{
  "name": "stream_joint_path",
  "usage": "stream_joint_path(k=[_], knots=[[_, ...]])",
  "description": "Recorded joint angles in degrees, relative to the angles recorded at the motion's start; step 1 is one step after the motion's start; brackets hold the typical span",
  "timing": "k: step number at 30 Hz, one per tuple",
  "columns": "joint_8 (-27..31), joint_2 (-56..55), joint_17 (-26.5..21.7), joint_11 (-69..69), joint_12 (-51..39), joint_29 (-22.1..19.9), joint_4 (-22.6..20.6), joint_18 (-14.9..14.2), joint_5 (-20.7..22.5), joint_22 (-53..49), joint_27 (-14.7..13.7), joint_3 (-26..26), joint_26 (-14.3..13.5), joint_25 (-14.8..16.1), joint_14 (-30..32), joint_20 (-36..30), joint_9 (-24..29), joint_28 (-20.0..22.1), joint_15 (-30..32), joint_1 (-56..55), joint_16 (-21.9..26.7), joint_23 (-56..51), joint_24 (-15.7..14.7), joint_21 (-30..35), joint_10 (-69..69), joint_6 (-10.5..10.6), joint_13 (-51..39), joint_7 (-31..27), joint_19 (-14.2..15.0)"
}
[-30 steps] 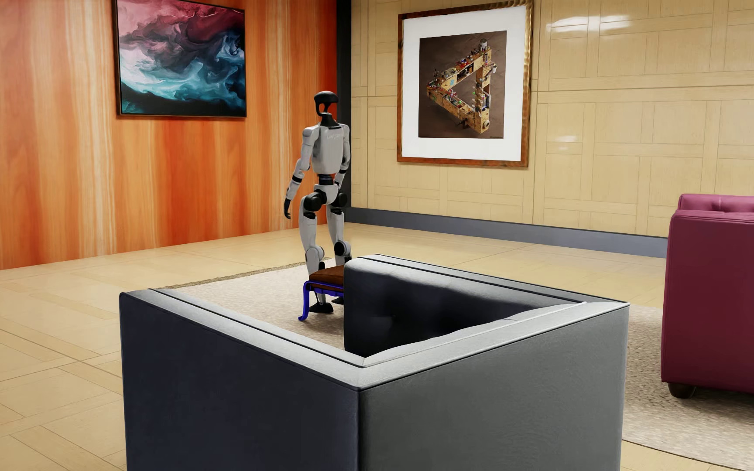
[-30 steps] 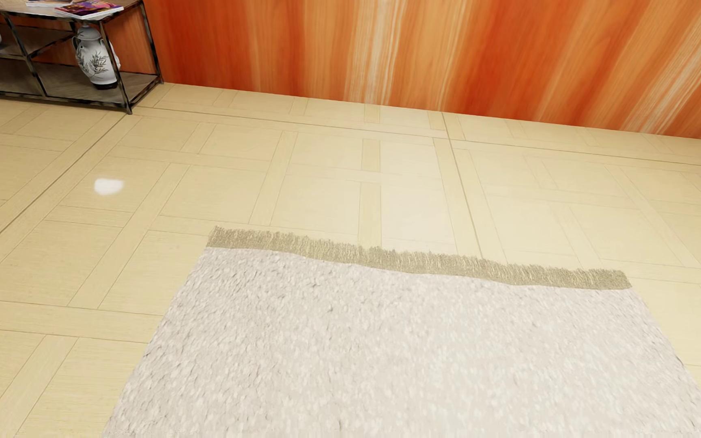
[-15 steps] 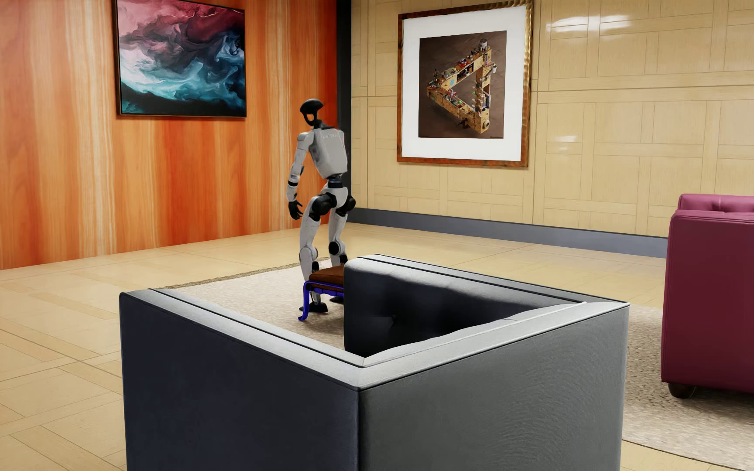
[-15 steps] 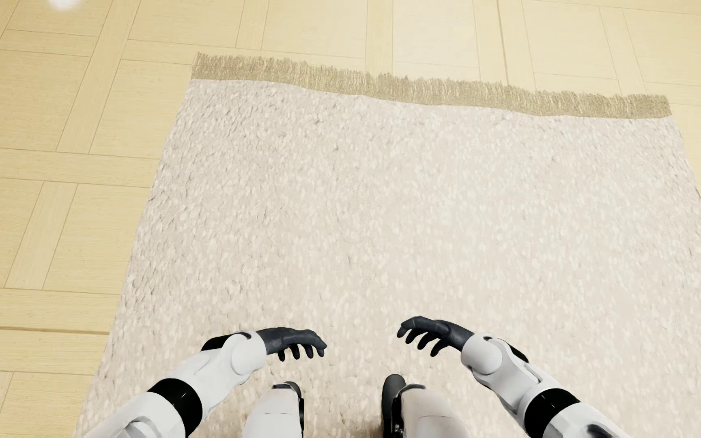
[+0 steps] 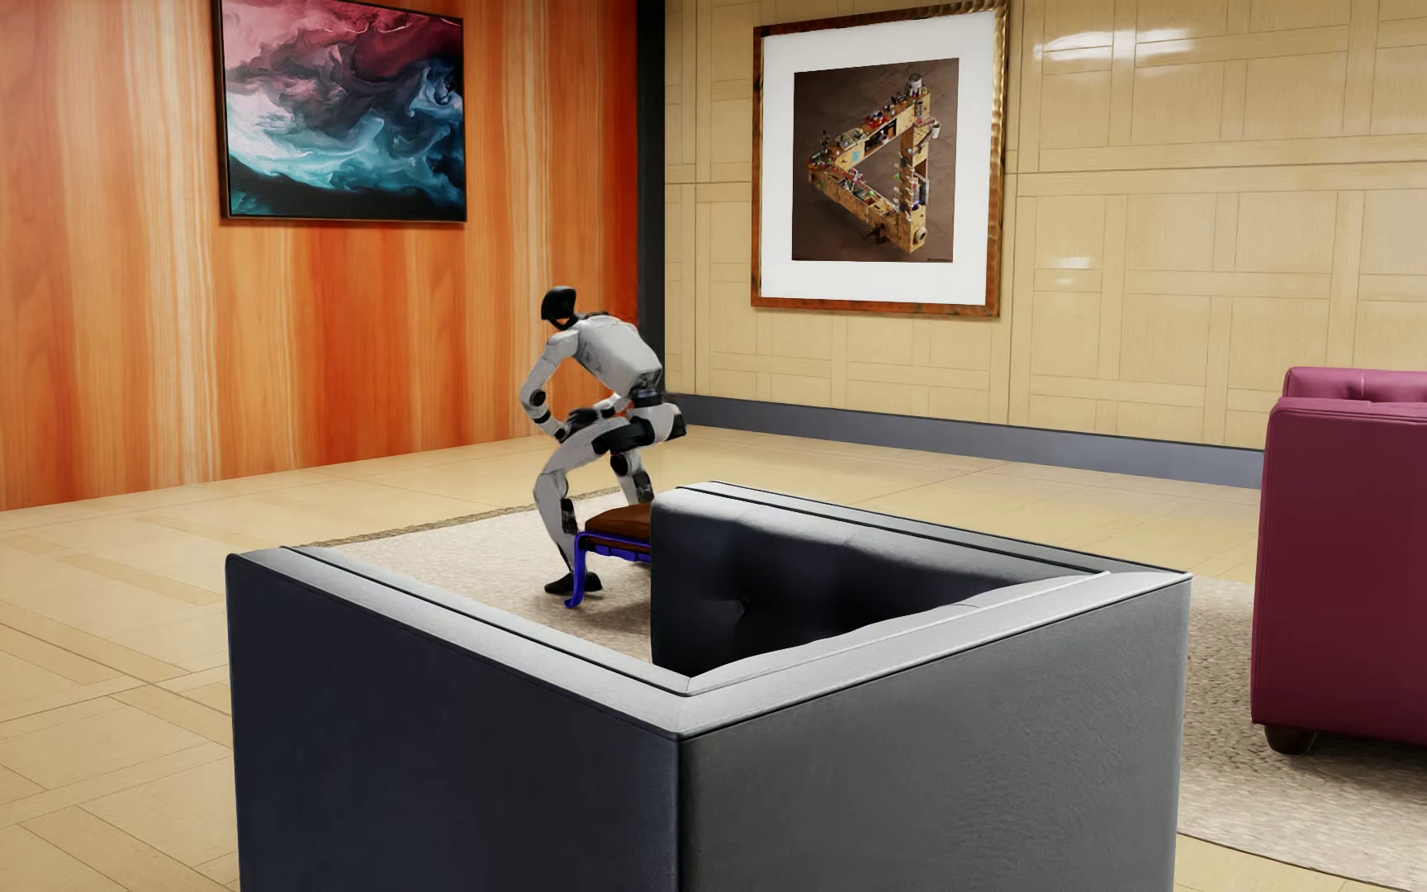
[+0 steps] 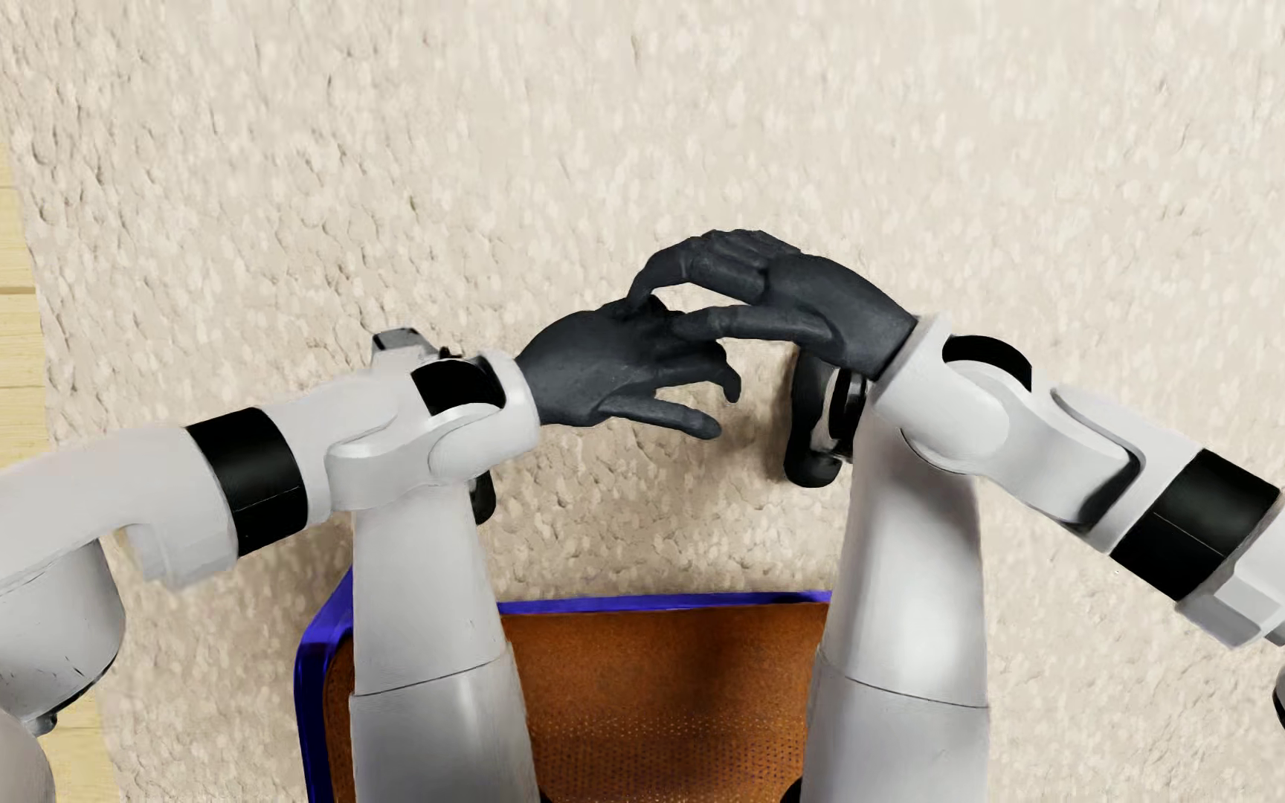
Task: Take a seat on the chair
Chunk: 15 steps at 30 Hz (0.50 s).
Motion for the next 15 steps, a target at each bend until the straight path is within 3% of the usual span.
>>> stream_joint_path(k=[3,7,11,15], knots=[[2.0,-8.0,-7.0,11.1,-4.9,-5.6,0.2,-0.8,-1.5,-9.7,-1.9,0.1,-1.0,3.6,-3.1,-2.6,2.4,7.3,-2.1,-7.7,7.1,-9.3,-2.7,-1.1,11.2,0.4,-1.5,-2.3,1.7],[3.7,-13.9,-11.0,21.7,-6.7,-8.8,0.6,-1.2,-1.5,-16.6,-3.1,0.0,-1.3,5.5,-5.5,-2.6,4.1,11.1,-3.3,-13.5,12.9,-16.6,-4.2,-3.9,22.0,0.4,-0.7,-4.6,1.4],[4.0,-13.1,-9.1,27.4,-0.2,-5.8,0.5,-1.0,-1.3,-15.5,-1.6,-0.2,0.2,4.3,-4.6,4.5,3.2,8.3,-2.9,-13.6,12.8,-15.8,-3.3,-8.3,27.5,0.6,3.5,-5.7,0.0],[3.9,-8.4,-4.1,30.2,10.7,0.7,0.7,-0.8,-1.2,-8.7,0.8,-0.3,1.4,1.1,-2.7,16.3,1.1,1.4,-1.4,-8.9,7.1,-9.1,-1.4,-11.5,29.8,0.4,8.2,-5.8,-1.7]])
